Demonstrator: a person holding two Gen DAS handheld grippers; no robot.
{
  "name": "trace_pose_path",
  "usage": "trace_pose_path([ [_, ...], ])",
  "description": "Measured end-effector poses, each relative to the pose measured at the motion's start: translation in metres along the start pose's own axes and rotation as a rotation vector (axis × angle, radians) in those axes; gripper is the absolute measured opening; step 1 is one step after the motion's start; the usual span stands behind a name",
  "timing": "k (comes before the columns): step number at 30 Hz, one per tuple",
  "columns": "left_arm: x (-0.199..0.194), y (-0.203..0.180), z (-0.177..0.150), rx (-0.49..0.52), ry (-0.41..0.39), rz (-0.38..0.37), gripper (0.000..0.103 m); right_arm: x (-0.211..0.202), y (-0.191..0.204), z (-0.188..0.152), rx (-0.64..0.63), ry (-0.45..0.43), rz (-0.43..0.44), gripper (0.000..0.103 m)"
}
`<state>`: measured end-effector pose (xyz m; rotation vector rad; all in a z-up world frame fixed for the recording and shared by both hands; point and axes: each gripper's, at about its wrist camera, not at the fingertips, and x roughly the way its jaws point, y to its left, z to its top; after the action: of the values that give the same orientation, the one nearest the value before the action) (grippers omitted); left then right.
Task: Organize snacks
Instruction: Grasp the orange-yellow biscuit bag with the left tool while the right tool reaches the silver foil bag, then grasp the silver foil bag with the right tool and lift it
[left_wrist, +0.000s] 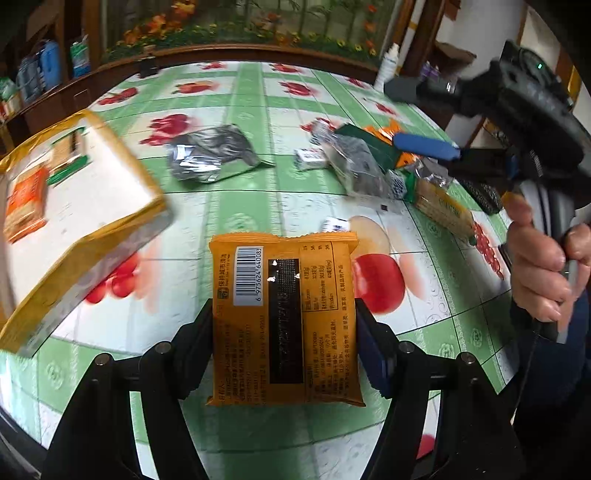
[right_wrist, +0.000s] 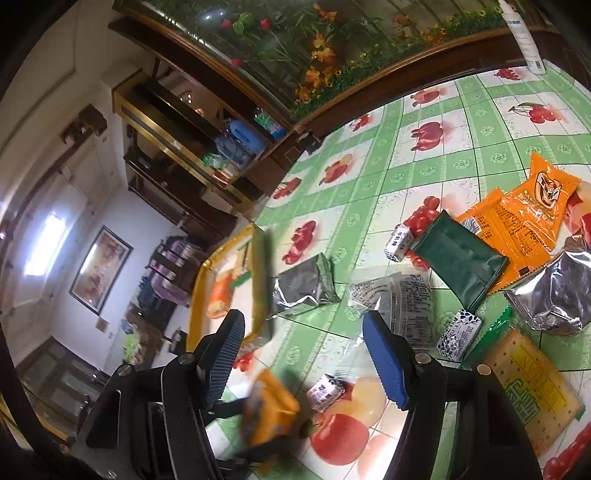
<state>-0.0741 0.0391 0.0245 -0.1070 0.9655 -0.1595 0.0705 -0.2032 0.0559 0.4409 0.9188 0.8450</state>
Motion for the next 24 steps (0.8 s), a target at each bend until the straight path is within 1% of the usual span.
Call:
trace_pose_path([
  [3,-0.008,0.012,-0.003,-0.029,-0.021,-0.002,0.069,0.013,0.005,0.000,0.001,0.033,-0.012,0.073],
  [6,-0.015,0.022,-0.006,-0.047,-0.041,0.008,0.069,0.031,0.014,0.004,0.020,0.070,-0.010,0.073],
  [11,-0.019,0.035,-0.013,-0.071,-0.058,0.026,0.069,0.072,0.039,0.017,-0.031,0.098,-0.083,0.076],
  [16,-0.022,0.041,-0.017,-0.081,-0.072,0.049,0.069,0.125,0.054,0.026,-0.070,0.141,-0.187,0.076],
  [18,-0.022,0.044,-0.018,-0.091,-0.073,0.046,0.069,0.142,0.057,0.026,-0.112,0.153,-0.270,0.076],
  [20,-0.022,0.044,-0.018,-0.091,-0.072,0.046,0.069,0.151,0.060,0.024,-0.137,0.154,-0.295,0.076],
  [22,-0.021,0.044,-0.017,-0.087,-0.077,0.049,0.069,0.161,0.064,0.020,-0.170,0.175,-0.326,0.077],
  [24,-0.021,0.043,-0.016,-0.082,-0.081,0.050,0.069,0.170,0.069,0.015,-0.223,0.189,-0.378,0.078],
])
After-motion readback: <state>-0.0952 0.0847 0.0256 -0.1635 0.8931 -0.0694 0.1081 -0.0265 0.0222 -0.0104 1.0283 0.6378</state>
